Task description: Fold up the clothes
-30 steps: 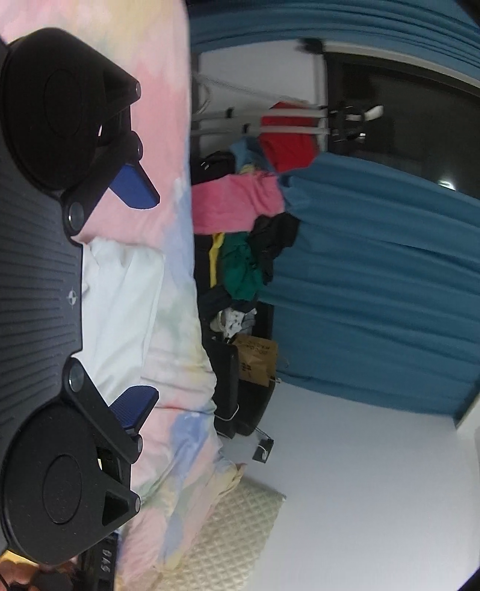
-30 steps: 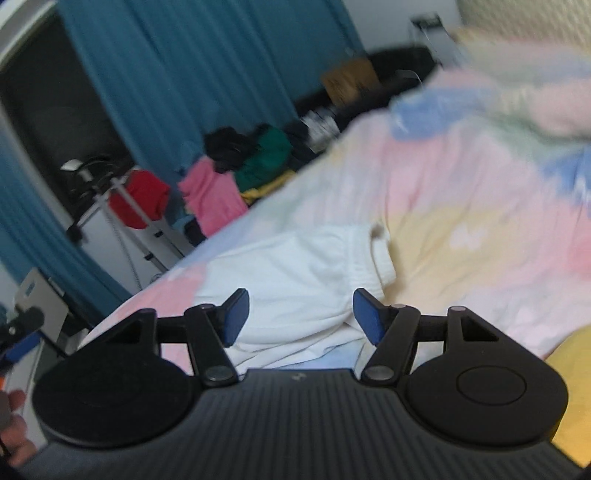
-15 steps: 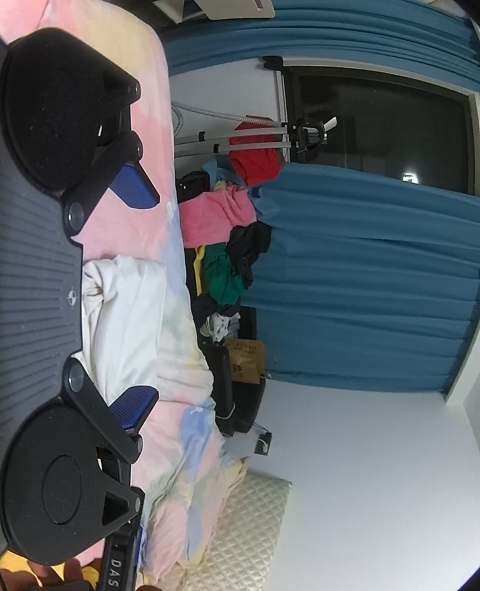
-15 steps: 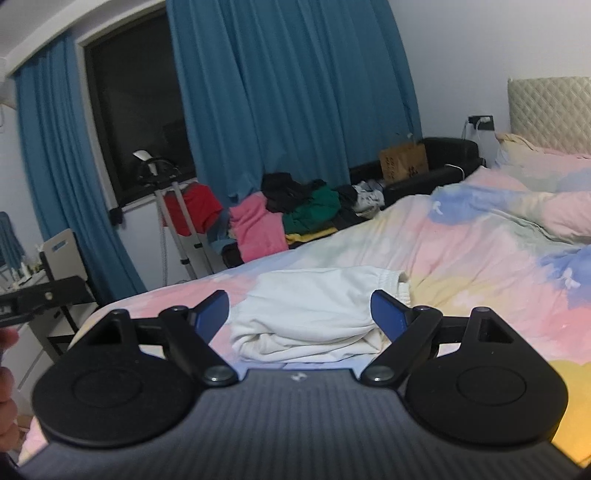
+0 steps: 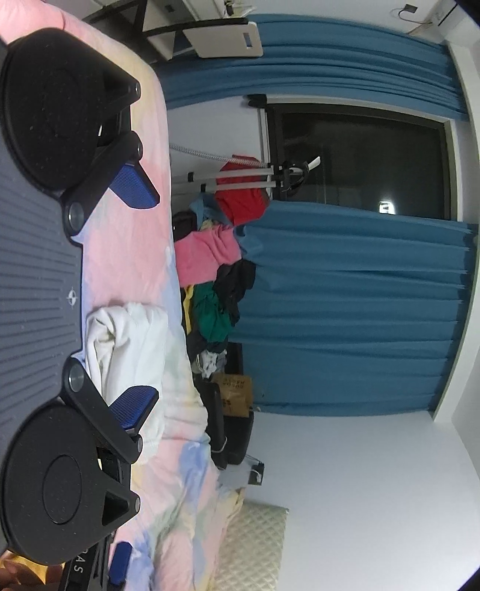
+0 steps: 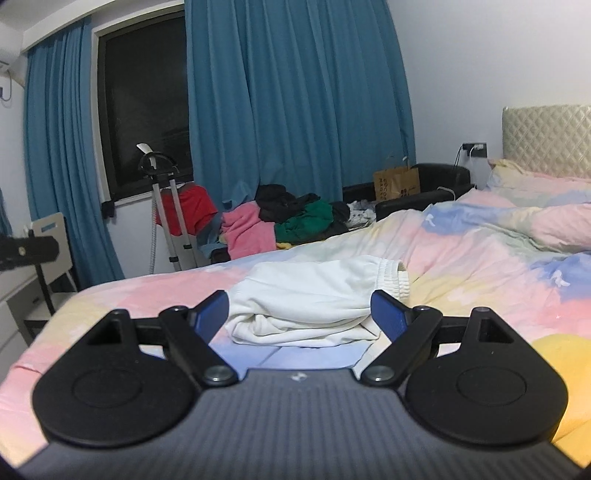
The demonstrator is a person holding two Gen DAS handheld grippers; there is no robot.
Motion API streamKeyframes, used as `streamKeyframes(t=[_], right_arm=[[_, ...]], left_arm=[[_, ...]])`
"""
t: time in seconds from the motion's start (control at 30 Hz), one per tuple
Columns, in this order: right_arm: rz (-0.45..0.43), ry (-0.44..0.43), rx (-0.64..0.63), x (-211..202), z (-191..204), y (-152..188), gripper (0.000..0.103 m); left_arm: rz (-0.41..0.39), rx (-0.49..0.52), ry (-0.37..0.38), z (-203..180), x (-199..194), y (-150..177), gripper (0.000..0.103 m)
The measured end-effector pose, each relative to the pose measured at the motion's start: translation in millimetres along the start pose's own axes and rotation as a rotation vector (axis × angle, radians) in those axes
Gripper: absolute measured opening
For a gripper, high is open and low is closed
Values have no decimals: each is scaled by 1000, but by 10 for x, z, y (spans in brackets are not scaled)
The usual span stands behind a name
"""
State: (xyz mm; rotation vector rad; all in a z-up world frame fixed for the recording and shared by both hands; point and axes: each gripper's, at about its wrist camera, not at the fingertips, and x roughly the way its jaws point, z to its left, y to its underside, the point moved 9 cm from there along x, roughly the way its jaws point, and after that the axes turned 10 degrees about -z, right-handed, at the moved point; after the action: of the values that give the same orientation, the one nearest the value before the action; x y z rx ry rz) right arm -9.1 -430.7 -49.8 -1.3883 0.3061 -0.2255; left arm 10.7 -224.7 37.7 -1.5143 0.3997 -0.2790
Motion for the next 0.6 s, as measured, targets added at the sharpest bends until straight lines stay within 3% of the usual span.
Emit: streamKeyframes(t=[0.13,0.4,0.6], right_arm=[[-37,26,-30,42,57,158,85],[-9,52,-63,171,82,350,85],[20,70,-60,241,42,447,85]], left_arm=[[8,2,4,29,62,214,103],[49,9,16,47,282,623,103],[68,8,21,28,400,746,102]])
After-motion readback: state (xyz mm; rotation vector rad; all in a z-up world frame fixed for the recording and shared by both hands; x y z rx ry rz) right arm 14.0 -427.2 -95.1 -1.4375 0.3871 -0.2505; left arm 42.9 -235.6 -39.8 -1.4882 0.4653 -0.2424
